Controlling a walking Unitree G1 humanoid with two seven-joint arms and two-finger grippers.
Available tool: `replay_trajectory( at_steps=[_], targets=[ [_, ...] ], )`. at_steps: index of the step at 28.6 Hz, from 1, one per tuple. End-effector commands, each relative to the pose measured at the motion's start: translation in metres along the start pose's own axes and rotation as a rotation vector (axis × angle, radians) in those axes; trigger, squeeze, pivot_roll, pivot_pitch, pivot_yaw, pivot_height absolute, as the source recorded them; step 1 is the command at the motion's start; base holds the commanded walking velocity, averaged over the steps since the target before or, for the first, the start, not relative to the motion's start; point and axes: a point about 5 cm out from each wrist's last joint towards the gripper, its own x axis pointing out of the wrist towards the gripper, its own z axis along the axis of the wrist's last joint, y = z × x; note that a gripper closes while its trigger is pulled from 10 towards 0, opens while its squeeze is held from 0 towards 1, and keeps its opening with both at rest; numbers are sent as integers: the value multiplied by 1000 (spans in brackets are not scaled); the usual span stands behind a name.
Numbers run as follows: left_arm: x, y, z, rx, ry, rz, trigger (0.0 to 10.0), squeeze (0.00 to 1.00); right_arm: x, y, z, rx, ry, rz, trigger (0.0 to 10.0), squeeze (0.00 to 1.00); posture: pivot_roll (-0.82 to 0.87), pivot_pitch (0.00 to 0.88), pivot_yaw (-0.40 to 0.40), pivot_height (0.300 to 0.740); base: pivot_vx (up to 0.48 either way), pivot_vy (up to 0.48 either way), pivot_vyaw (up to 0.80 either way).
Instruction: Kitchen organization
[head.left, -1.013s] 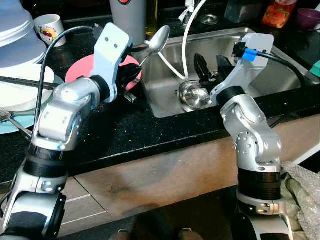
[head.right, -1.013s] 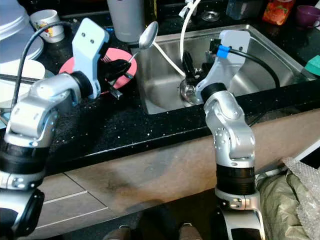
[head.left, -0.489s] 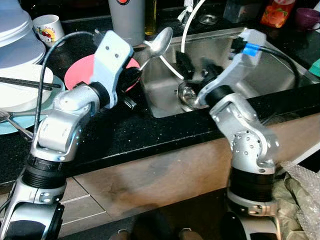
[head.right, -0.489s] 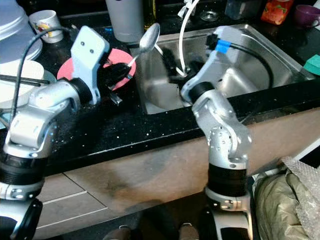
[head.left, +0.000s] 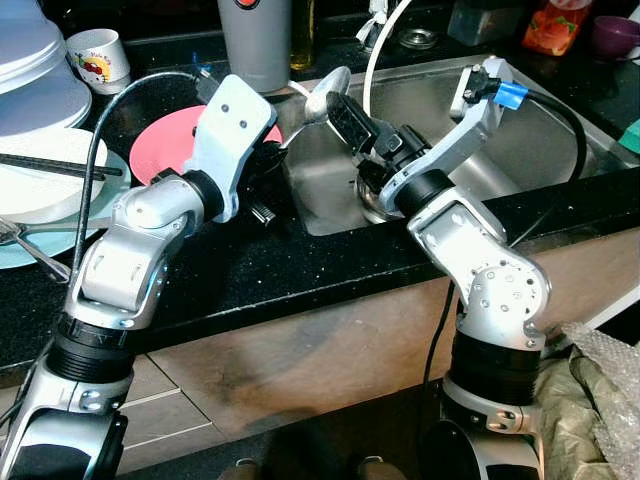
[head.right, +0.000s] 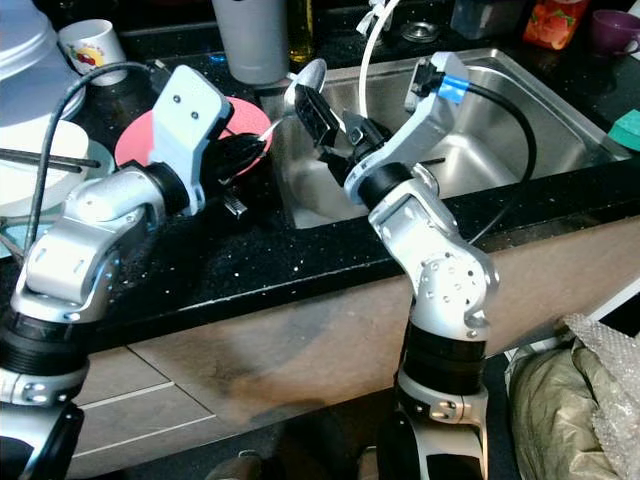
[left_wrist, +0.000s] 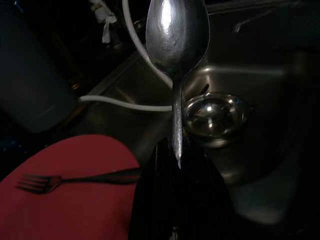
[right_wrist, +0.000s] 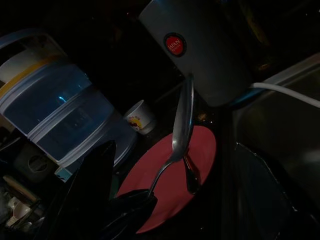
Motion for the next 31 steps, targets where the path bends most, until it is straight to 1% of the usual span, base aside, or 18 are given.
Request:
replay_trajectory(
  at_steps=[1, 2, 5, 6, 9, 13, 14, 15, 31],
  targets=[
    [-1, -10, 4, -25, -31, -51, 10000, 0, 0, 6, 2, 20, -6, 17, 10000, 0, 28, 151, 27, 740, 0, 0, 0],
    [-1, -10, 4, -25, -31, -51, 10000, 0, 0, 6, 2, 20, -6, 17, 10000, 0, 28, 151, 27, 740, 0, 0, 0],
    [-2, -18, 8, -30, -55, -100, 10000, 0, 0, 3, 4, 25, 2, -6, 10000, 0, 28, 153, 27, 740, 0, 0, 0],
    [-2, -18, 8, -30, -55, -100, 10000, 0, 0, 3, 4, 25, 2, -6, 10000, 0, 28, 153, 27, 740, 0, 0, 0],
    [-4, -29, 8, -11, -57, -172, 10000, 0, 0, -1, 5, 28, 2, -28, 10000, 0, 28, 158, 25, 740, 0, 0, 0],
    [-5, -30, 7, -10, -50, -180, 10000, 0, 0, -1, 6, 28, -2, -32, 10000, 0, 27, 160, 26, 740, 0, 0, 0],
    [-5, -30, 7, -11, -48, -182, 10000, 0, 1, -2, 6, 29, -7, -35, 4824, 0, 27, 161, 24, 740, 0, 0, 0],
    [-5, -30, 6, -11, -44, -186, 10000, 0, 1, -2, 7, 32, -14, -39, 0, 0, 27, 162, 25, 740, 0, 0, 0],
    [-6, -26, 3, -1, -20, -166, 10000, 0, 0, -3, 9, 36, -28, -50, 0, 0, 28, 164, 27, 740, 0, 0, 0]
  ],
)
